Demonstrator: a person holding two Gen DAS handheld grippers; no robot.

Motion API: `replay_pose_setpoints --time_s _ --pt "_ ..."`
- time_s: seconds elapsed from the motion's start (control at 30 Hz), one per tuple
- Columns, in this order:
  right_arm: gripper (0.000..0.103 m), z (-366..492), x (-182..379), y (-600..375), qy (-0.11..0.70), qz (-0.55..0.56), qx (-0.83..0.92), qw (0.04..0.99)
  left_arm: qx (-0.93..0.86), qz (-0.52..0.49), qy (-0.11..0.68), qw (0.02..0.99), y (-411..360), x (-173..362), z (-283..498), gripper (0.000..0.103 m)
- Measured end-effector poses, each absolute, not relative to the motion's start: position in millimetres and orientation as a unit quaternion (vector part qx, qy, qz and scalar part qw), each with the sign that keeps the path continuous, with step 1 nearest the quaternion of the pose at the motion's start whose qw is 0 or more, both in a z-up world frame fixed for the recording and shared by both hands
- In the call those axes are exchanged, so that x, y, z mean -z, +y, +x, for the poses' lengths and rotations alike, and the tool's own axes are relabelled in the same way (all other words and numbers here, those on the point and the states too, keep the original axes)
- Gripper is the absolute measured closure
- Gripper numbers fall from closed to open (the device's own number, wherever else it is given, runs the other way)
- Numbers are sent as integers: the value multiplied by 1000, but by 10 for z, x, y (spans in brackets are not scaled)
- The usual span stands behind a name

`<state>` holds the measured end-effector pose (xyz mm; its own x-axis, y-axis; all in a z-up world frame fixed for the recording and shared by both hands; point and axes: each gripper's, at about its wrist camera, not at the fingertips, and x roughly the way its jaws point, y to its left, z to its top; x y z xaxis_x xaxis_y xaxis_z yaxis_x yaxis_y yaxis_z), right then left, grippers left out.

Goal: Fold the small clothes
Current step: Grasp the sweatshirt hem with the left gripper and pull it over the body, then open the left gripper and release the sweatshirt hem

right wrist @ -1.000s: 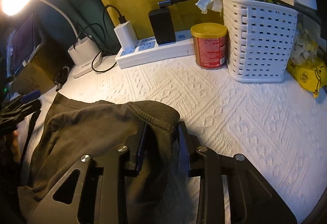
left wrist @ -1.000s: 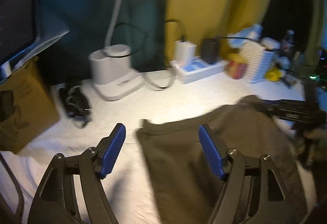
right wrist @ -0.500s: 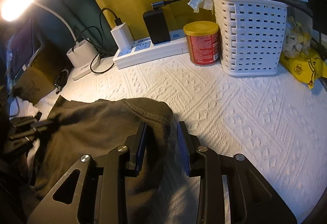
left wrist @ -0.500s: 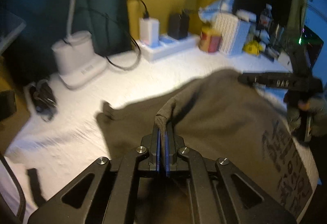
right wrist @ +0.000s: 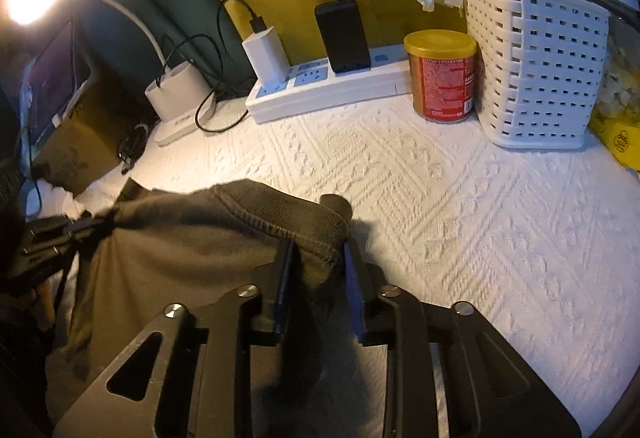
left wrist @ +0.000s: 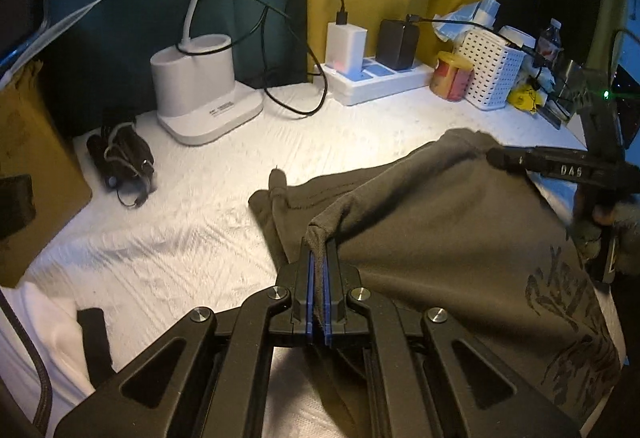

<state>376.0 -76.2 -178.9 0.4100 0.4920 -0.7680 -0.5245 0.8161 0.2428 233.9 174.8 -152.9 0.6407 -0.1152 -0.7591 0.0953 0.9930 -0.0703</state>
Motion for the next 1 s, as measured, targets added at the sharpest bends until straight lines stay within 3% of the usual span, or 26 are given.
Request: replay_pose_setpoints --time_s 0.53,0.57,0.6,0.67,0.83,1.0 --pt "73 3546 1663 -790 425 -59 -272 861 38 -21 411 911 1640 1301 2021 95" --pt "73 3509 1653 -801 425 -60 -273 861 40 -25 410 911 1623 1284 1973 87" --pt "73 3463 1642 -815 425 -61 -274 860 42 -27 409 911 1611 1274 1935 70" --pt "72 3383 1620 -830 425 -61 -275 860 44 -38 405 912 1583 1251 1836 49" --pt "59 3154 1577 -893 425 -57 -281 859 52 -55 402 912 1478 1230 1635 49" --pt "58 2912 1577 -969 430 -60 -285 854 73 -71 404 909 1318 1267 1413 49"
